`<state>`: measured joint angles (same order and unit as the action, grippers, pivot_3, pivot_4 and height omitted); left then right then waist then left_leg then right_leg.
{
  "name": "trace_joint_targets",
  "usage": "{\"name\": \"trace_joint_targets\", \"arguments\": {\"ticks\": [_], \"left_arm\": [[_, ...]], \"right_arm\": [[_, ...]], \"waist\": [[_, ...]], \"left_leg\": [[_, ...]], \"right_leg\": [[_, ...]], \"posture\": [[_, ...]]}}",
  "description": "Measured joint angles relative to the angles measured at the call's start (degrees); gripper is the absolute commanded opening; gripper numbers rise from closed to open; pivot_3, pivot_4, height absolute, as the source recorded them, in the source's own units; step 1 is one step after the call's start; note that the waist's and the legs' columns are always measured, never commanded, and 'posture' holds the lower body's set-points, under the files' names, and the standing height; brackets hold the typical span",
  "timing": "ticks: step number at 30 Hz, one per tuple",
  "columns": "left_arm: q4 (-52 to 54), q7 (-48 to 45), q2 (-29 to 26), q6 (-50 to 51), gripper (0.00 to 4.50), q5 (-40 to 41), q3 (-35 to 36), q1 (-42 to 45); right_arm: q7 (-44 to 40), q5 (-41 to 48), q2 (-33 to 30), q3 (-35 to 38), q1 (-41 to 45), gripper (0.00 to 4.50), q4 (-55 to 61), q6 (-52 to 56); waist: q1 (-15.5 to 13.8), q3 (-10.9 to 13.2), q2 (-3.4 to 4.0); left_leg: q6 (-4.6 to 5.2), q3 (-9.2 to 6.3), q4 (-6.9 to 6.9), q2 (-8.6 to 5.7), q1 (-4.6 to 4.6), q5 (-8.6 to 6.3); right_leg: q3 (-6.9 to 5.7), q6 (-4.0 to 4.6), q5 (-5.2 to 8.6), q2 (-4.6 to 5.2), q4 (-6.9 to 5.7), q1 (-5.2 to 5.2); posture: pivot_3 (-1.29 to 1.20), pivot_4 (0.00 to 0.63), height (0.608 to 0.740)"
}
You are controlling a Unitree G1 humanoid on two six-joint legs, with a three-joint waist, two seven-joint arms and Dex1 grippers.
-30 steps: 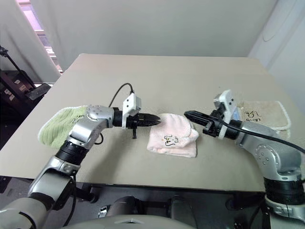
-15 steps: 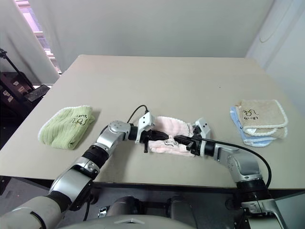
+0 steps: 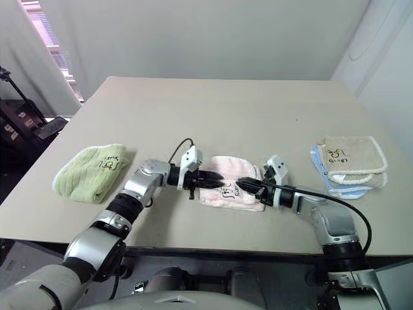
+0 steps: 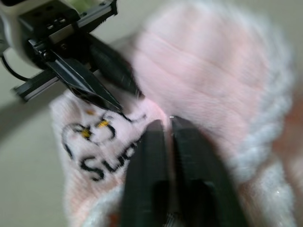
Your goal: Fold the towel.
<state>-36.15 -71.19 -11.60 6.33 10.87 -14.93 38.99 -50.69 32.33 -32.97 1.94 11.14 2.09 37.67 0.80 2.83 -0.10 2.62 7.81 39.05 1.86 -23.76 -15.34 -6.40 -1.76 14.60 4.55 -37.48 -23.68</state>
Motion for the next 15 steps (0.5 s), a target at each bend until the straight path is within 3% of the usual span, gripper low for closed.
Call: {"name": "trace_joint_targets", "arguments": {"ticks": [6,8,9,15], "left_arm": [[12.66,-0.61,-5.02,10.74,4.07,4.73,3.54,-2.02],[15.86,-0.07,-7.21,13.67,4.5,5.91,4.79,-3.58],[17.09,0.18,-8.16,14.54,4.5,6.13,5.21,-4.28],[20.4,3.96,-10.79,20.86,4.5,7.05,7.06,-6.86]], "right_arm": [[1.03,7.47,-2.06,7.61,0.12,3.52,6.38,6.69],[1.03,9.91,-3.47,10.17,-0.17,4.24,7.54,8.68],[0.99,10.58,-4.42,11.0,-0.37,4.48,7.65,9.45],[1.91,13.01,-8.27,14.27,-0.87,4.48,6.64,15.36]], "waist": [[-0.06,-0.01,0.01],[-0.06,0.0,0.01],[-0.08,0.0,0.01],[-0.2,0.0,0.01]], "left_leg": [[0.04,0.01,0.05,-0.01,-0.46,0.02],[0.04,0.01,0.06,-0.02,-0.47,0.02],[0.04,0.01,0.06,-0.02,-0.47,0.02],[0.04,0.0,0.08,-0.03,-0.48,0.02]], "right_leg": [[0.0,-0.02,-0.01,0.01,-0.01,-0.4],[0.0,-0.02,0.0,0.01,-0.01,-0.41],[0.0,-0.01,0.0,0.01,-0.01,-0.41],[0.0,0.0,0.01,0.03,0.0,-0.41]], "posture": [[0.0,0.0,0.724],[0.0,0.0,0.724],[0.0,0.0,0.724],[0.0,0.0,0.724]]}}
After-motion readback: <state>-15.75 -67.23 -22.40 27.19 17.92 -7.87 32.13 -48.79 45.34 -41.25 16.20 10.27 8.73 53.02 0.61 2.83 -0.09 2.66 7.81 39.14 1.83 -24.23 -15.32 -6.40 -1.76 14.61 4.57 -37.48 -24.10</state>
